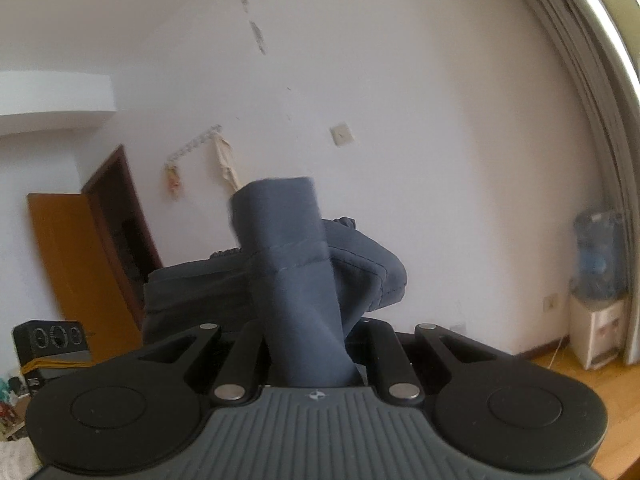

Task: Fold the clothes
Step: 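Lift the folded trousers with both grippers and carry them toward the clothes stack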

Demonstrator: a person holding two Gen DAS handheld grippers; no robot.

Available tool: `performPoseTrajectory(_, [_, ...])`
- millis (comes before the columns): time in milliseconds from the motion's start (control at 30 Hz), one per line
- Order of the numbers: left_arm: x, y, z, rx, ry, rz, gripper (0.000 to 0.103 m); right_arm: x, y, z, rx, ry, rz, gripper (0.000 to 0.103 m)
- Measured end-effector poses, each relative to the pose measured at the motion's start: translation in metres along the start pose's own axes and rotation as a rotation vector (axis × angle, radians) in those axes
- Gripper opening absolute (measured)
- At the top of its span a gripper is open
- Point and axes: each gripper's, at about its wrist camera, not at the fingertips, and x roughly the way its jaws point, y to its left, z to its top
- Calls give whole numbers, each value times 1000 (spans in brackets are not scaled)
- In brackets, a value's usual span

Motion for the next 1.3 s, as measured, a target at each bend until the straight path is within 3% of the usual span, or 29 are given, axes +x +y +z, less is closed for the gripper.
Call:
performPoseTrajectory(200, [75, 73, -50, -77, 73, 122, 10, 101, -85, -47, 40, 46, 39, 12])
performPoseTrajectory(367, [138, 128, -111, -123, 97, 207, 10, 176, -165, -88, 65, 128, 84, 12])
performPoseTrajectory(567, [166, 176, -140, -171, 162, 252, 10, 252, -235, -128, 71, 205, 113, 12])
performPoseTrajectory(800, [195, 228, -173, -213, 234, 300, 10, 295, -280, -170, 134, 272, 101, 12])
performPoseTrajectory(1300, [242, 280, -184, -246, 377, 356, 10, 384, -347, -203, 305, 374, 110, 12])
